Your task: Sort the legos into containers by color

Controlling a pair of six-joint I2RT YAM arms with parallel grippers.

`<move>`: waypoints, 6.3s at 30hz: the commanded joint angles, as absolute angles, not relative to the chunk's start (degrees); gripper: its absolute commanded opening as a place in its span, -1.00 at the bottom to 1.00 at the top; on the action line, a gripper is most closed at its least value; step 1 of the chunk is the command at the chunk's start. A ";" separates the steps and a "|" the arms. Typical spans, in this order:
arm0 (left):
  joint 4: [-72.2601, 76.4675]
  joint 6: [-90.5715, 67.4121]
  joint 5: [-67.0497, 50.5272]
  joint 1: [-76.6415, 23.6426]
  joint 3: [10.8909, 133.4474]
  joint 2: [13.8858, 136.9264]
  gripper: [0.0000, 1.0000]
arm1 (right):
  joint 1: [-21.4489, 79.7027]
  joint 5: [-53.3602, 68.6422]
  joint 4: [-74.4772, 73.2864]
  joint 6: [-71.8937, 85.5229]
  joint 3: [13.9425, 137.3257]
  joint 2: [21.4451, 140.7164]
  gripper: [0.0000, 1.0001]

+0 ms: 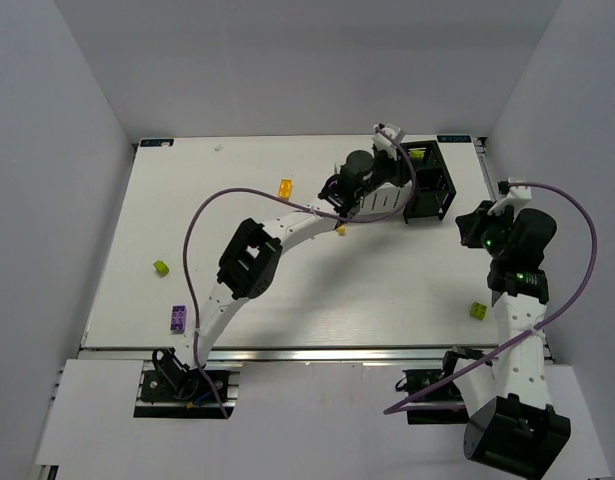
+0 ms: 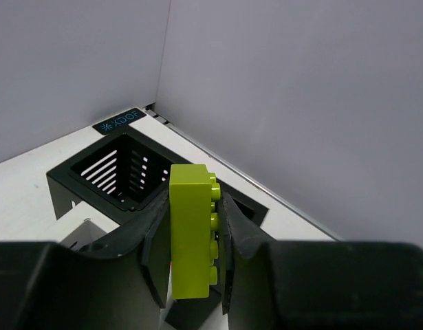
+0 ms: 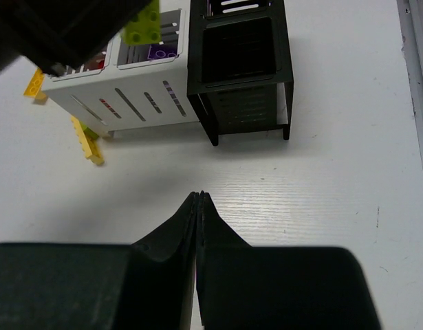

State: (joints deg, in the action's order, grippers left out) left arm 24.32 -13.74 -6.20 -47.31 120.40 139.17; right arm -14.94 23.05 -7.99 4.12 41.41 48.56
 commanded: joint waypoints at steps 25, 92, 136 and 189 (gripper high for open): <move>51.24 -31.11 -7.30 -46.41 134.82 157.32 -0.99 | -15.91 24.43 -4.48 4.66 41.22 49.57 -1.00; 64.07 -62.85 -41.92 -38.76 61.88 101.87 -0.92 | 8.96 70.66 16.78 24.07 53.17 77.78 0.61; 64.78 -62.84 -40.87 -39.29 65.48 105.73 -0.15 | 8.35 76.11 36.04 40.61 50.01 79.19 -1.00; -9.05 -13.54 -11.86 -32.70 49.39 66.36 0.69 | -0.53 6.24 -12.22 -8.97 83.58 99.40 -0.82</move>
